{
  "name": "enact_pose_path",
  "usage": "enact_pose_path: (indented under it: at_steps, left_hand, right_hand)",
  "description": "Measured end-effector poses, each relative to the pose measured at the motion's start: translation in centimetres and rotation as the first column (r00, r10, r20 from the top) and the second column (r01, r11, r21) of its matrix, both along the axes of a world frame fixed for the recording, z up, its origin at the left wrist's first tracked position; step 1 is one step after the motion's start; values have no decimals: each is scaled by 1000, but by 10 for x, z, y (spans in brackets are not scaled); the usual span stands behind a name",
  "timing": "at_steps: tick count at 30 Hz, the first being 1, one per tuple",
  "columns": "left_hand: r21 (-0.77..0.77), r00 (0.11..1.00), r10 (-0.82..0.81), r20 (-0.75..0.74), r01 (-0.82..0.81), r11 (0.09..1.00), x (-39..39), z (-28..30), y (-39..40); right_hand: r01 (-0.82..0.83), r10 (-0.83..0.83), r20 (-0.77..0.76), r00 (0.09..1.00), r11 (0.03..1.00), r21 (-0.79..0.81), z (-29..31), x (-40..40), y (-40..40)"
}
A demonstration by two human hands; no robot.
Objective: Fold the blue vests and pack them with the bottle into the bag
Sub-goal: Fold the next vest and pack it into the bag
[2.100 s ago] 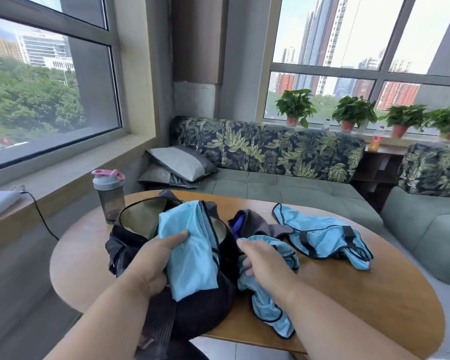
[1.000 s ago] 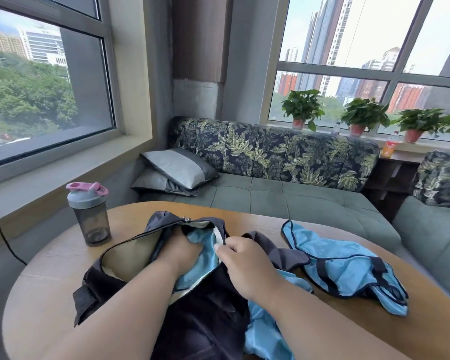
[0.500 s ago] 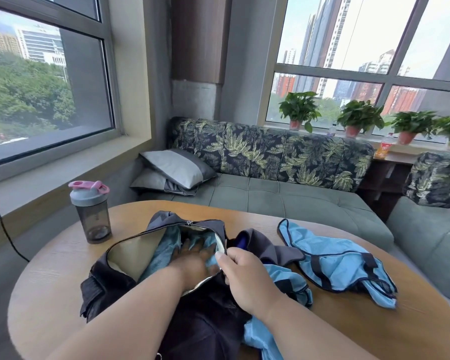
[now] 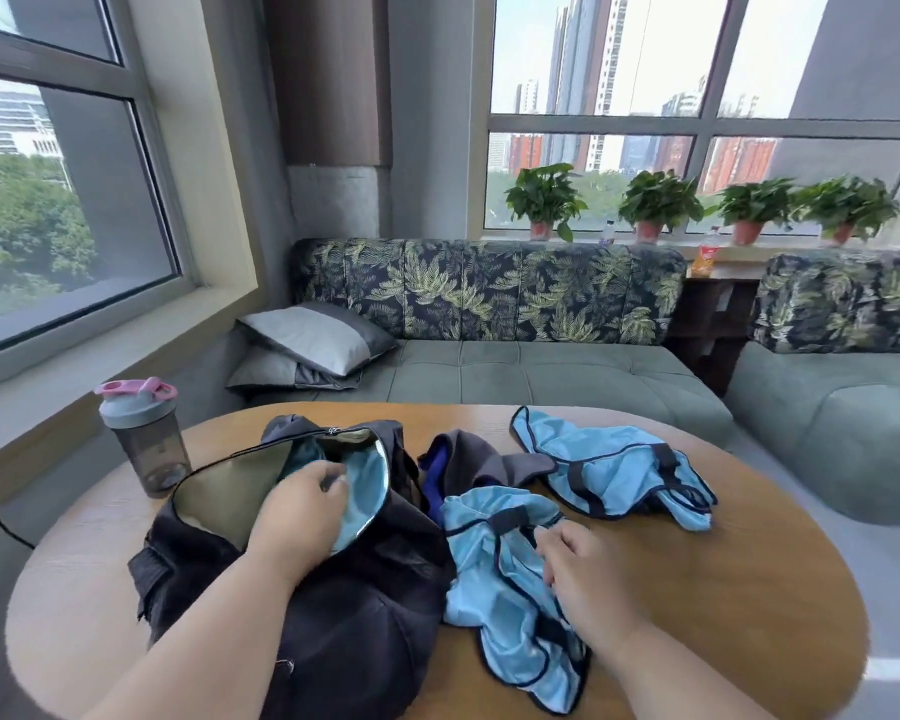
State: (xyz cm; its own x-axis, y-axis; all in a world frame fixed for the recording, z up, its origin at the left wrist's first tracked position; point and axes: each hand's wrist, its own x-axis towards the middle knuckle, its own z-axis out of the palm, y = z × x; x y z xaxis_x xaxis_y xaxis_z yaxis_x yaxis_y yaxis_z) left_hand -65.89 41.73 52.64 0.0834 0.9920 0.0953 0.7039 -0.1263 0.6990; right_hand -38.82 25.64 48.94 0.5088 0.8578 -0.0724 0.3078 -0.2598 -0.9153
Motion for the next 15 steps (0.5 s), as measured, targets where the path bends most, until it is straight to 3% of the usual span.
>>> enact_pose_path:
  at_steps: [3, 7, 11, 15]
  left_hand:
    - [209, 975, 97, 198, -138, 968, 21, 36, -52]
    - [268, 970, -119, 212, 59, 962, 64, 48, -101]
    - [183, 951, -309, 15, 301, 936, 108, 11, -120]
    - [-99, 842, -402, -361, 393, 914, 132, -48, -124]
  right_hand:
    - [75, -74, 24, 997, 996, -40, -17, 28, -29]
    - [102, -102, -2, 995, 992, -77, -33, 46, -54]
    - [42, -48, -45, 998, 990, -131, -40, 53, -65]
    - [-25, 23, -17, 1000, 984, -174, -44, 55, -65]
